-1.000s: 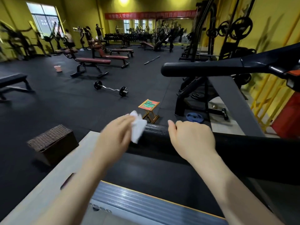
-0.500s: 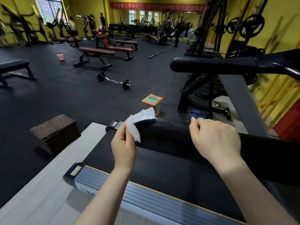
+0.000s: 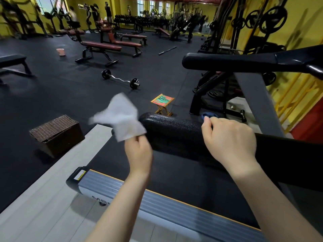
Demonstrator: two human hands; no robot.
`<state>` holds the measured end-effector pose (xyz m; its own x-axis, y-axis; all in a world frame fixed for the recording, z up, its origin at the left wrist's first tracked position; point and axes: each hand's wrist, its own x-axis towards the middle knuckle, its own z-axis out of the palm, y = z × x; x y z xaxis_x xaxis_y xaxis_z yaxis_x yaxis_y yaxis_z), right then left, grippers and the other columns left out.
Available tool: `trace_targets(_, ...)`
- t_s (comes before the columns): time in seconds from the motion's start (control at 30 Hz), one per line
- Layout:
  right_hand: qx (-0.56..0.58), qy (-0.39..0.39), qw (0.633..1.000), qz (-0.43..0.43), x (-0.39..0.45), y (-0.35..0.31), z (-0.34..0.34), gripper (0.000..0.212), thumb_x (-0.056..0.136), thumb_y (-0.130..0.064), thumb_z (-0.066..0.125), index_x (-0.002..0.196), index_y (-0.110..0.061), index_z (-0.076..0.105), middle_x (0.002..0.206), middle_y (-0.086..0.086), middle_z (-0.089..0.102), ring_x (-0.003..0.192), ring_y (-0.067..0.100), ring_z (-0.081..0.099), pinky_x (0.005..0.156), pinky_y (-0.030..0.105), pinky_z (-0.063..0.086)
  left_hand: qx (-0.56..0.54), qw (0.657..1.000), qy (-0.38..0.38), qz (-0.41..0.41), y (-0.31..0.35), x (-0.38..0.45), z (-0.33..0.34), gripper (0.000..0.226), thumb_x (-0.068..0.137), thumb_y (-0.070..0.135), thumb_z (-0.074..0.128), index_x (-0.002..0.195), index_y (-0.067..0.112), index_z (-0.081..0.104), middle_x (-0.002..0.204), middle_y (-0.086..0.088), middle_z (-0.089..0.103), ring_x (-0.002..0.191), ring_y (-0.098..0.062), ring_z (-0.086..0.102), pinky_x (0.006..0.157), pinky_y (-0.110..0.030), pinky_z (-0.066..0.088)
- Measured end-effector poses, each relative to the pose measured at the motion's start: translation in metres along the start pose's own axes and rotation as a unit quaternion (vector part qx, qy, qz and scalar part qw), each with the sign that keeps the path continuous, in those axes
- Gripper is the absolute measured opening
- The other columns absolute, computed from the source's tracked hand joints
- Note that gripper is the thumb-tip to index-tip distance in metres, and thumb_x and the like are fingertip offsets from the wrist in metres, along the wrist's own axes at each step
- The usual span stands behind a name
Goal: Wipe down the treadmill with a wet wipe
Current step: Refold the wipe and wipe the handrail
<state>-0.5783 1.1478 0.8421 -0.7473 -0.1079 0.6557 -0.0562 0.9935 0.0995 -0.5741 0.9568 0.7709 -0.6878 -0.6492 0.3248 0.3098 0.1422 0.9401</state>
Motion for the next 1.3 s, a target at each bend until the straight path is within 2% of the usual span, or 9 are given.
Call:
trace_targets(0.23, 0.062, 0.027, 0.996, -0.055, -0.005, 0.009, 0.002, 0.043, 0.098, -0.033, 0.032, 0.068, -0.016, 0.058, 0.059, 0.002, 0.058, 0.055, 0.030, 0.056, 0.050, 0.033, 0.036, 0.222, 0.920, -0.118, 0.299, -0.053, -0.036, -0.002, 0.055, 0.099, 0.010, 0.037, 0.152, -0.001, 0.027, 0.160, -0.017, 0.020, 0.153, -0.031, 0.008, 0.124, -0.037, 0.011)
trace_targets(0.4, 0.254, 0.066, 0.948, -0.181, -0.025, 0.025, -0.002, 0.028, 0.089, -0.011, 0.054, 0.113, -0.014, 0.067, 0.111, -0.001, 0.068, 0.103, 0.019, 0.062, 0.092, 0.032, 0.045, 0.281, 0.869, -0.190, 0.360, -0.072, -0.086, 0.006, 0.038, 0.102, 0.017, 0.032, 0.137, 0.005, 0.037, 0.151, -0.019, 0.027, 0.151, -0.033, 0.010, 0.123, -0.043, 0.019)
trace_targets(0.5, 0.260, 0.046, 0.932, -0.251, -0.032, 0.037, -0.004, 0.034, 0.086, -0.006, 0.055, 0.118, -0.009, 0.066, 0.124, 0.003, 0.064, 0.115, 0.021, 0.059, 0.102, 0.034, 0.042, 0.231, 0.910, -0.149, 0.309, -0.053, -0.088, 0.009, 0.042, 0.080, 0.013, 0.059, 0.119, 0.011, 0.042, 0.130, -0.010, 0.039, 0.127, -0.033, 0.037, 0.105, -0.048, 0.044)
trace_targets(0.6, 0.293, 0.008, 0.926, -0.240, -0.031, 0.048, -0.011, 0.036, 0.085, -0.004, 0.056, 0.120, -0.009, 0.064, 0.122, 0.002, 0.063, 0.115, 0.020, 0.058, 0.101, 0.033, 0.043, 0.218, 0.963, 0.006, 0.159, -0.028, -0.086, 0.028, 0.049, 0.086, 0.060, 0.047, 0.128, 0.035, 0.038, 0.142, 0.011, 0.038, 0.140, -0.016, 0.035, 0.113, -0.023, 0.032)
trace_targets(0.73, 0.323, -0.020, 0.923, -0.210, -0.042, 0.063, -0.021, 0.038, 0.085, -0.004, 0.056, 0.122, -0.012, 0.061, 0.119, -0.003, 0.062, 0.113, 0.015, 0.056, 0.102, 0.027, 0.039, 0.077, 0.980, 0.019, 0.181, -0.005, -0.090, 0.062, 0.047, 0.104, 0.018, 0.033, 0.146, 0.039, 0.029, 0.156, 0.016, 0.020, 0.147, -0.014, 0.020, 0.120, -0.033, 0.017)
trace_targets(0.83, 0.293, -0.006, 0.933, -0.208, -0.048, 0.087, -0.025, 0.038, 0.084, -0.003, 0.056, 0.121, -0.008, 0.062, 0.120, 0.001, 0.063, 0.114, 0.017, 0.055, 0.104, 0.027, 0.037, 0.120, 0.975, 0.062, 0.177, 0.000, -0.080, 0.088, 0.047, 0.105, 0.036, 0.026, 0.148, 0.023, 0.036, 0.161, -0.013, 0.018, 0.150, -0.035, 0.013, 0.120, -0.053, 0.014)
trace_targets(1.0, 0.267, 0.016, 0.953, -0.139, -0.052, 0.151, -0.046, 0.039, 0.084, -0.005, 0.054, 0.123, -0.007, 0.059, 0.117, 0.001, 0.061, 0.113, 0.014, 0.053, 0.103, 0.030, 0.035, 0.250, 0.897, -0.014, 0.365, -0.017, -0.117, 0.111, 0.049, 0.103, 0.035, 0.023, 0.131, 0.002, 0.045, 0.136, -0.025, 0.046, 0.140, -0.042, 0.027, 0.120, -0.051, 0.014)
trace_targets(1.23, 0.167, 0.075, 0.983, -0.025, -0.080, 0.273, -0.060, 0.035, 0.087, -0.004, 0.047, 0.121, -0.002, 0.057, 0.113, 0.011, 0.062, 0.107, 0.030, 0.057, 0.100, 0.043, 0.039, 0.318, 0.639, -0.160, 0.682, 0.008, -0.167, 0.163, 0.036, 0.100, 0.026, 0.042, 0.131, 0.009, 0.049, 0.142, -0.014, 0.048, 0.150, -0.031, 0.019, 0.123, -0.042, 0.016)
trace_targets(1.3, 0.136, 0.083, 0.987, 0.002, -0.091, 0.301, -0.064, 0.036, 0.090, -0.007, 0.046, 0.123, -0.001, 0.056, 0.119, 0.013, 0.061, 0.112, 0.033, 0.057, 0.104, 0.047, 0.037, 0.347, 0.630, -0.148, 0.679, 0.004, -0.138, 0.143, 0.035, 0.104, 0.030, 0.035, 0.126, 0.008, 0.052, 0.136, -0.018, 0.053, 0.150, -0.031, 0.018, 0.122, -0.042, 0.018)
